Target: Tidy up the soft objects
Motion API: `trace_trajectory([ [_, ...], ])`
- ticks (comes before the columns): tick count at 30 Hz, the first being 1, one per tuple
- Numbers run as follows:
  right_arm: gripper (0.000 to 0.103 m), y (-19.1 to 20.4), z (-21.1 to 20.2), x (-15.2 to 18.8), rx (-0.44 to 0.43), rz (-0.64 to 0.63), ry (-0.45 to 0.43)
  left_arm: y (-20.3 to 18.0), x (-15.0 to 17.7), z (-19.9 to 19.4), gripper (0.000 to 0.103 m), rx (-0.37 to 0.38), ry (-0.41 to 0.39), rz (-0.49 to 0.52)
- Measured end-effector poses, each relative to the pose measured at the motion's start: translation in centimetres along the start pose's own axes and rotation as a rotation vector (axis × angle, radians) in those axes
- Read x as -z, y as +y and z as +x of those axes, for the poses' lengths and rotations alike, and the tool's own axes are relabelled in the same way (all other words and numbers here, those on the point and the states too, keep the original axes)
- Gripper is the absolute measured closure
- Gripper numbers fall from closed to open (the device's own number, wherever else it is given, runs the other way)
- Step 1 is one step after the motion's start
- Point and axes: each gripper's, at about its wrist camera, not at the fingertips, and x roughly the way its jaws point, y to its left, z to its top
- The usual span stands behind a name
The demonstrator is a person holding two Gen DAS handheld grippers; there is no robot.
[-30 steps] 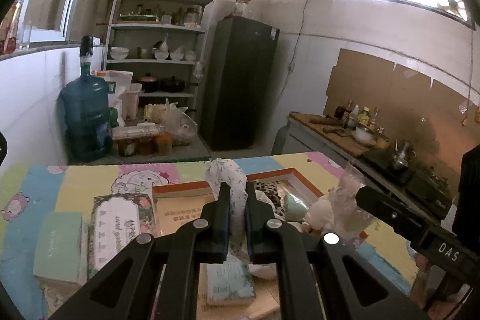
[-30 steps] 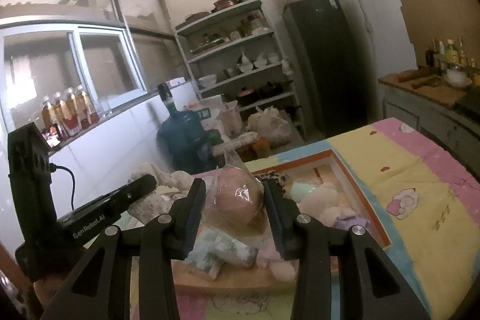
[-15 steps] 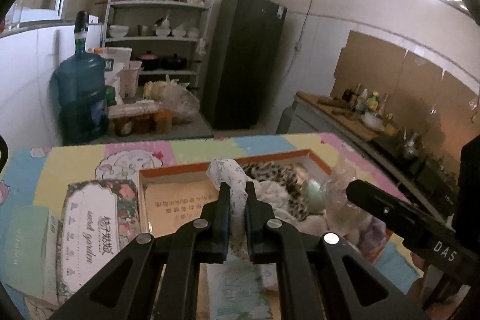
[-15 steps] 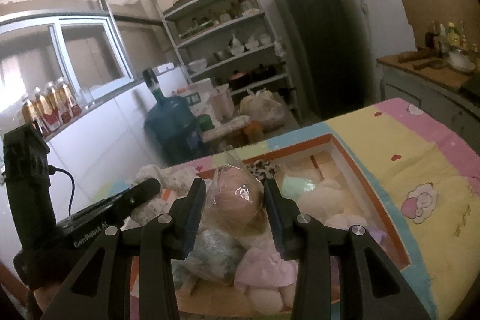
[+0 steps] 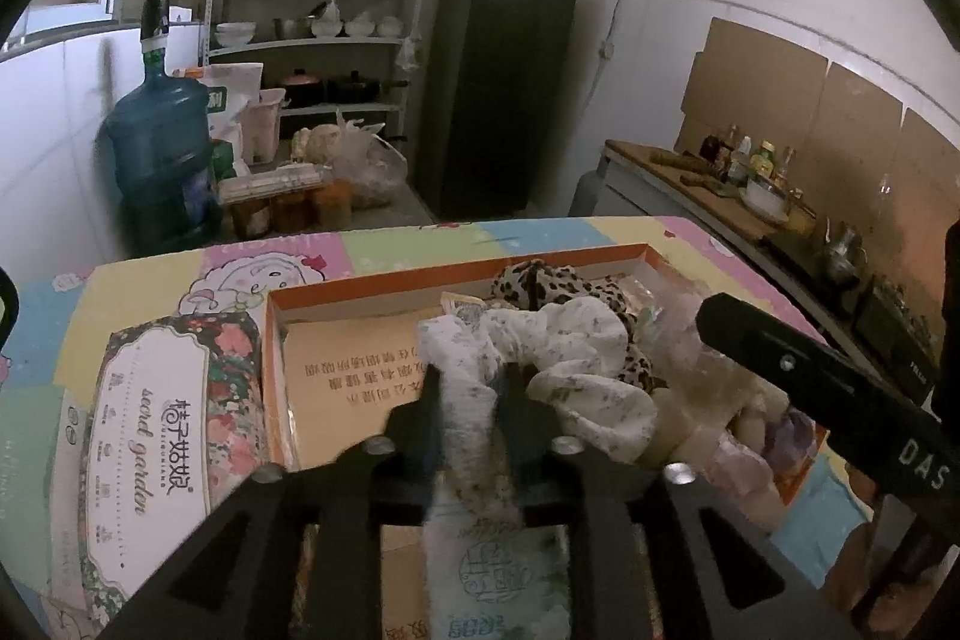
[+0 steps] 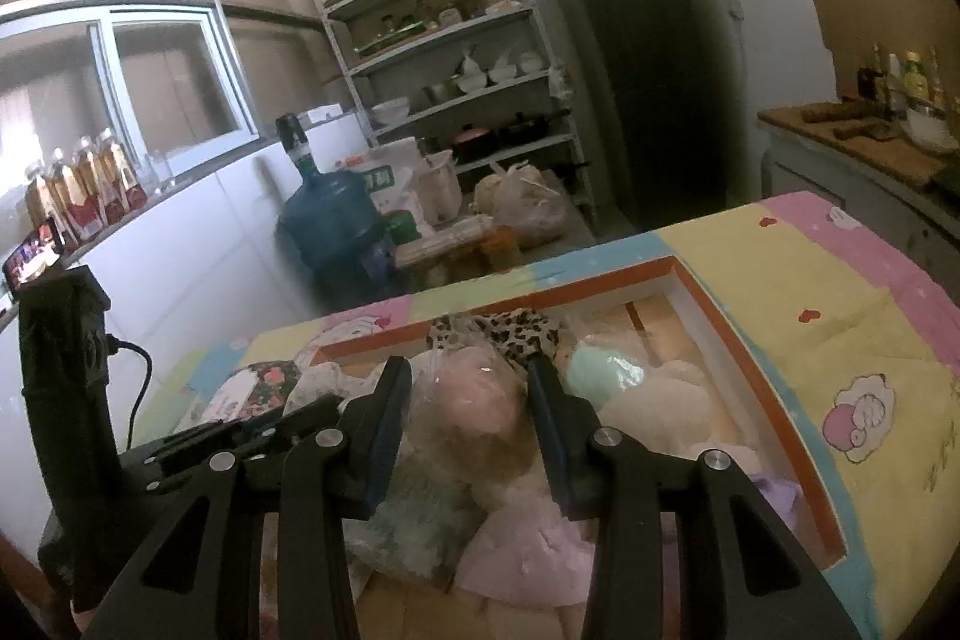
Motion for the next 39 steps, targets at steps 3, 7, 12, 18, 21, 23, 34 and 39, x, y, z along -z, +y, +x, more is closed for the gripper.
trace_trajectory([
  [3,0.061,0.0,0.4,0.0,-0.002,-0.004,0.006,0.3,0.0,-0.6,0.057,0.006,-0.028,-0.019],
  [7,0.055,-0.2,0.4,-0.1,-0.021,0.007,-0.007,0.7,-0.1,-1.7,0.035,-0.014,-0.078,-0.031],
  [12,0.043,-0.8,0.3,0.1,-0.045,0.038,-0.008,0.7,0.0,-3.0,0.035,-0.024,-0.125,-0.041],
  [18,0.036,-0.7,-0.2,0.2,-0.051,0.054,-0.023,0.6,0.0,-4.2,0.035,-0.031,-0.167,-0.036],
  [21,0.036,-0.6,-0.6,0.3,-0.048,0.056,-0.037,0.5,0.1,-4.6,0.035,-0.026,-0.182,-0.039],
  [23,0.036,-0.5,-1.0,0.4,-0.049,0.055,-0.045,0.6,0.3,-4.9,0.035,-0.021,-0.183,-0.043],
  [34,0.03,1.8,-3.2,1.2,-0.021,-0.004,-0.058,0.4,1.5,-6.4,0.035,-0.069,-0.183,-0.026],
  [39,0.029,3.4,-4.4,2.3,-0.002,-0.033,-0.076,0.1,2.6,-8.5,0.035,-0.13,-0.211,-0.006],
])
